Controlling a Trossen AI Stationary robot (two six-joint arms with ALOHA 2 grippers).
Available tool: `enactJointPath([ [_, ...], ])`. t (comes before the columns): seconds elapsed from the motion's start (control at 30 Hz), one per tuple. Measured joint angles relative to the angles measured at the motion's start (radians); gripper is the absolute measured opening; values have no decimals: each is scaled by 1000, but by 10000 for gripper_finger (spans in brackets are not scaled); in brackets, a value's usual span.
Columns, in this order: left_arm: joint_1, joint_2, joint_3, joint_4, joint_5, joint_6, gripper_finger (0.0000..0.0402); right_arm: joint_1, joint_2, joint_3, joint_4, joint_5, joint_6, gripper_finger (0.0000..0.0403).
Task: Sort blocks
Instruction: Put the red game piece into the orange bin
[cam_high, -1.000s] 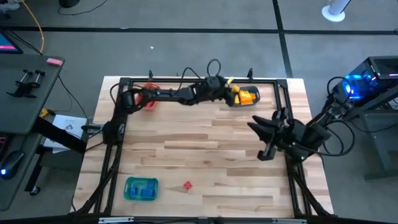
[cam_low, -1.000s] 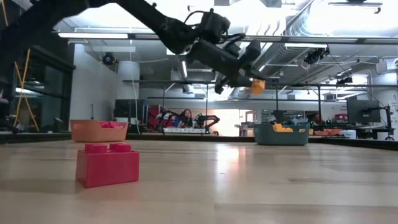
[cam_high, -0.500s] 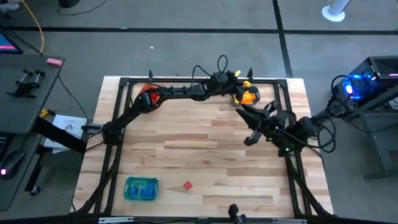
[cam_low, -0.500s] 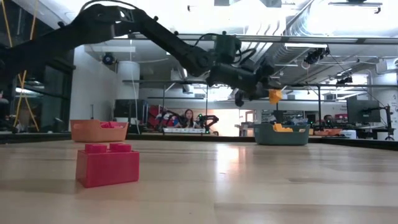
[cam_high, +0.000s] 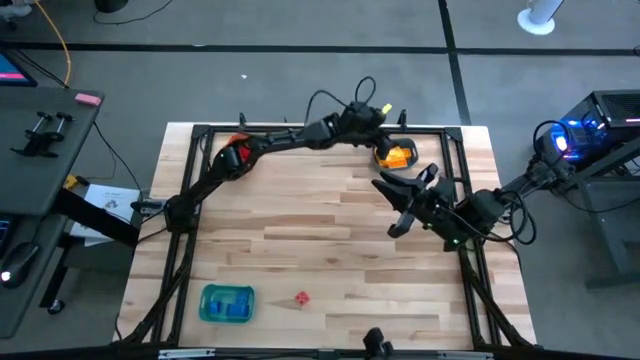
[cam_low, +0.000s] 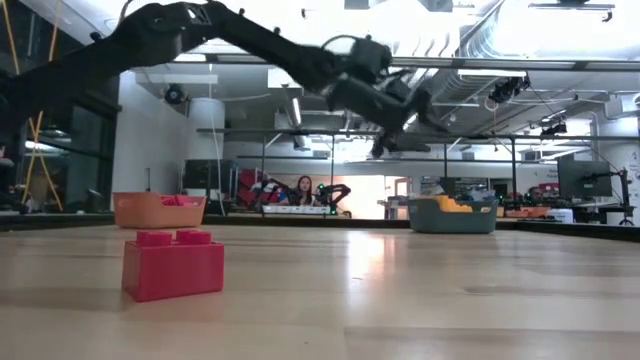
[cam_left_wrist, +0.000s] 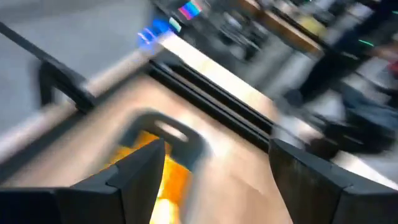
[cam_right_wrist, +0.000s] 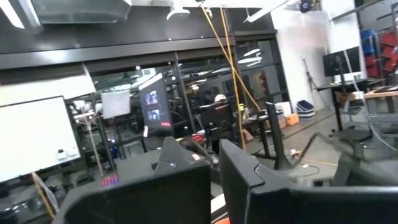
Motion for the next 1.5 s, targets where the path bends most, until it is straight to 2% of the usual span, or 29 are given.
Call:
enactJointPath([
  [0.13,13,-63,16,-199,272,29,274,45,-20,0,0,1,-9,0],
  [0.2,2,-92,15,-344,331,92,274,76,-37,0,0,1,-29,0],
  [0.27,-23,-120,13,-480,333,162,275,109,-57,0,-1,2,-53,0],
  [0.37,-77,-171,9,-588,316,231,275,148,-78,0,-16,6,-78,0],
  [0.53,-215,-340,-120,-552,294,236,275,169,-100,0,-134,16,-39,0],
  [0.67,-331,-556,-303,-515,116,198,275,169,-102,0,-280,17,74,1],
  [0.83,-454,-880,-580,-420,-243,67,275,163,-103,0,-541,2,340,1],
  [0.93,-517,-1056,-759,-366,-417,-47,275,125,-89,0,-700,-78,606,5],
  [1.03,-579,-1211,-920,-324,-553,-157,275,61,-37,0,-764,-249,821,32],
  [1.13,-648,-1333,-1050,-314,-633,-240,275,1,59,0,-708,-429,951,83],
  [1.27,-746,-1460,-1176,-298,-683,-280,275,-42,224,29,-588,-604,1013,156],
  [1.4,-810,-1548,-1249,-308,-681,-221,275,-50,398,176,-640,-694,929,199],
  [1.5,-841,-1598,-1276,-326,-663,-174,275,-56,527,359,-822,-727,817,206],
])
